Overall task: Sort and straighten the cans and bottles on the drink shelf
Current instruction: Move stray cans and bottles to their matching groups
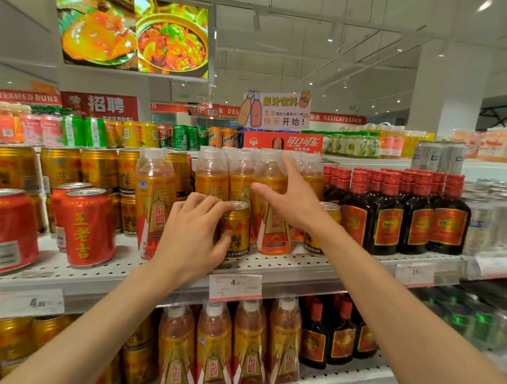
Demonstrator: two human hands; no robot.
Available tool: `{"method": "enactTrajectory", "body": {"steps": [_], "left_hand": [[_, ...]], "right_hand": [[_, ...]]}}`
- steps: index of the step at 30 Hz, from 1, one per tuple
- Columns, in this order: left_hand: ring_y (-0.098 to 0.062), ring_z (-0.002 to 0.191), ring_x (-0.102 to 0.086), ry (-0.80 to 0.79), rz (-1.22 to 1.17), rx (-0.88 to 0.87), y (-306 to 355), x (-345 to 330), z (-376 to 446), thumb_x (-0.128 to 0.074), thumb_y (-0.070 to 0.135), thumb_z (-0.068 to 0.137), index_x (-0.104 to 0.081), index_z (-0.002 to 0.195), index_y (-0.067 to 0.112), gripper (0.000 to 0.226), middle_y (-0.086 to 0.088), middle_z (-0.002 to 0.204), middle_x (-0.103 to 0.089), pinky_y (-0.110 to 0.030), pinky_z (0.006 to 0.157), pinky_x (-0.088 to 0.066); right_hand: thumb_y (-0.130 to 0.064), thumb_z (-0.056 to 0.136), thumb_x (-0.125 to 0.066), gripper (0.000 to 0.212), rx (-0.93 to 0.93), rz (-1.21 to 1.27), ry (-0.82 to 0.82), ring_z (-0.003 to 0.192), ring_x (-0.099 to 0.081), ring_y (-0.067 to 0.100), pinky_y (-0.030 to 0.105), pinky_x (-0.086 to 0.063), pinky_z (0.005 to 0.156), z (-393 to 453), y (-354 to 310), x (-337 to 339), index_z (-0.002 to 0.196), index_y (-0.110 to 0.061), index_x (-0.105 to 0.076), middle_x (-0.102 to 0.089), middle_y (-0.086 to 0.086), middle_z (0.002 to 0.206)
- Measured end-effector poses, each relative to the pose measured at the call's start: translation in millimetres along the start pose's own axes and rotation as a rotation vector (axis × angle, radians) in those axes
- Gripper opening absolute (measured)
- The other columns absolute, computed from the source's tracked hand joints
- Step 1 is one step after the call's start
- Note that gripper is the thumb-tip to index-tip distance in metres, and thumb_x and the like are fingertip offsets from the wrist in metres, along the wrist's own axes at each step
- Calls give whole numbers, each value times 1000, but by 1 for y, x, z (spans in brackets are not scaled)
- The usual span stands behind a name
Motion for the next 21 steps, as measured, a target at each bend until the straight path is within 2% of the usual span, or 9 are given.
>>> {"method": "enactTrajectory", "body": {"steps": [3, 8, 11, 14, 17, 21], "left_hand": [[-19, 116, -46, -5, -7, 4, -1, -1, -1, -53, 41, 87, -57, 131, 28, 45, 9, 120, -62, -39, 96, -37], [-19, 113, -45, 8, -10, -1, 0, -3, -1, -55, 38, 87, -58, 130, 26, 45, 9, 119, -62, -39, 95, -36], [-18, 114, -43, 1, -12, 1, 0, -3, -1, -53, 38, 87, -57, 131, 27, 46, 10, 121, -62, -40, 96, -35], [-19, 113, -44, 0, -9, 3, 0, -3, -1, -53, 38, 87, -57, 132, 27, 46, 10, 121, -62, -41, 95, -36], [-19, 113, -44, 0, 5, 9, 0, -4, -1, -52, 40, 88, -57, 132, 28, 46, 11, 121, -62, -40, 95, -37], [-19, 111, -45, 11, 3, 13, 0, -5, -1, -52, 40, 87, -58, 130, 27, 45, 10, 119, -63, -41, 94, -38]], "right_hand": [[-56, 90, -65, 94, -10, -8, 28, 148, -32, 23, 46, -35, 115, -5, 7, 3, 160, -31, -8, -28, -3, 165], [-65, 86, -64, 94, 49, -211, 120, 140, -46, 27, 45, -43, 108, -8, 2, 4, 156, -22, -19, -41, 3, 158], [-69, 86, -60, 94, 54, -268, 157, 134, -52, 29, 46, -47, 103, -10, 1, 0, 155, -21, -19, -45, 4, 155], [-67, 89, -57, 95, 75, -324, 113, 132, -54, 31, 45, -48, 102, -10, 0, 4, 158, -19, -13, -46, 7, 155], [-62, 92, -56, 93, 100, -364, 36, 140, -46, 27, 44, -40, 111, -14, 3, 16, 160, -18, -10, -42, 4, 158], [-51, 94, -61, 75, 184, -421, 76, 138, -42, 19, 37, -35, 114, -33, 21, 34, 155, -17, -31, -48, 1, 149]]}}
Point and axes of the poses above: each hand's wrist, its own z-axis towards the middle knuckle, its own x-axis out of the back of the hand, y = z × x, the point moved 4 cm from there along z, towards the middle knuckle
